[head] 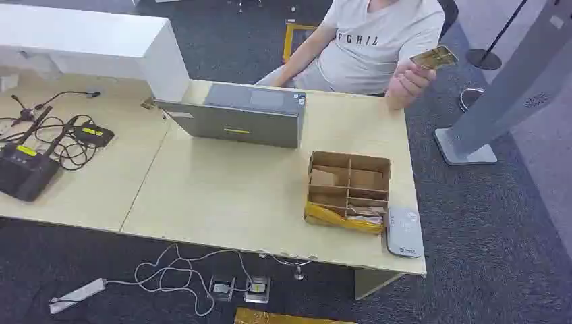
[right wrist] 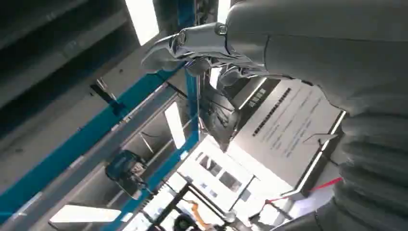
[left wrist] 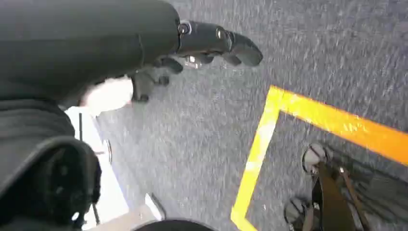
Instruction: Pass the card to the sensor for recognition and then transmit it.
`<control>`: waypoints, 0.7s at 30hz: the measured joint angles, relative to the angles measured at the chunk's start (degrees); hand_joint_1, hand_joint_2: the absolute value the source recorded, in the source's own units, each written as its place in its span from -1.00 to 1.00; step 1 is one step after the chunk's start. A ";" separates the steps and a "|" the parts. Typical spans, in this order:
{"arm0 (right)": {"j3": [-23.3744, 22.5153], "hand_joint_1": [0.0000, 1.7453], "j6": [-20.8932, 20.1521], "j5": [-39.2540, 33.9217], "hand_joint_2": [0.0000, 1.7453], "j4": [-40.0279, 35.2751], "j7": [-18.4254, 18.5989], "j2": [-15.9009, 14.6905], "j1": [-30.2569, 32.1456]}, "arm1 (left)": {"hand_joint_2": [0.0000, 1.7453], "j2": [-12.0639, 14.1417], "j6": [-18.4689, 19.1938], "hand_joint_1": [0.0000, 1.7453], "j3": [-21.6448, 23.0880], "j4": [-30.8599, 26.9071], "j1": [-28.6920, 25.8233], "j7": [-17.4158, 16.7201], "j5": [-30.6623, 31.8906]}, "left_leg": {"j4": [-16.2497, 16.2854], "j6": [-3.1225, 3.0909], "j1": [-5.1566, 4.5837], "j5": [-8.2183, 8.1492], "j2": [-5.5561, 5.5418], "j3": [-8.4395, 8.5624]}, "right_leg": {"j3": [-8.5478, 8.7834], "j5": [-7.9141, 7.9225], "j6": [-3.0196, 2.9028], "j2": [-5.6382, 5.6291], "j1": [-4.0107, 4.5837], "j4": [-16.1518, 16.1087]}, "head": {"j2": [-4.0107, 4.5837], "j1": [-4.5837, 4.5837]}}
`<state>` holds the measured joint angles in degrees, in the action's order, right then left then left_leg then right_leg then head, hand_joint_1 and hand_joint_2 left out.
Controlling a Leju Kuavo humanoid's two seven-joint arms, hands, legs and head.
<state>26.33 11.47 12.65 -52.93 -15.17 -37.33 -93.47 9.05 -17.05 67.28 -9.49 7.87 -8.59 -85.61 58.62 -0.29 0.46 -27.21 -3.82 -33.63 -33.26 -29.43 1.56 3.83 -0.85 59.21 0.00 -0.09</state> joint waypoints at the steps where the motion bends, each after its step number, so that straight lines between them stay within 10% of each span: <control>1: 2.84 -1.00 0.11 0.28 1.00 2.69 0.00 0.39 -1.66 | -1.00 -0.02 -0.09 -1.00 0.00 0.00 0.00 0.00 0.09 | 0.00 0.11 0.00 -0.09 0.17 0.02 | -0.01 -0.01 -0.01 -0.25 -0.02 0.00 | 0.00 -0.04; 11: 18.87 -1.00 -1.02 2.88 1.00 14.26 0.59 2.49 -5.00 | -1.00 -0.11 0.48 -1.00 0.00 0.00 0.11 -0.70 1.31 | -0.01 0.09 -0.05 -0.36 2.15 0.40 | -0.17 0.43 -0.13 -2.14 -0.06 -0.18 | 0.00 -0.02; 21: 24.91 -1.00 -4.88 4.90 1.00 15.53 2.12 3.19 -1.22 | -1.00 -0.04 1.49 -1.00 0.04 0.00 0.14 -0.94 2.12 | -0.01 0.09 0.00 -0.35 2.65 0.57 | -0.17 0.57 -0.18 -2.63 -0.01 -0.14 | 0.00 -0.02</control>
<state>51.23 6.60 17.55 -37.40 -13.05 -34.14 -94.68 9.01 -15.56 67.32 -9.49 8.00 -9.53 -83.49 58.61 -0.20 0.46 -27.56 -1.17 -33.06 -33.44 -28.86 1.38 1.20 -0.86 59.07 0.00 -0.11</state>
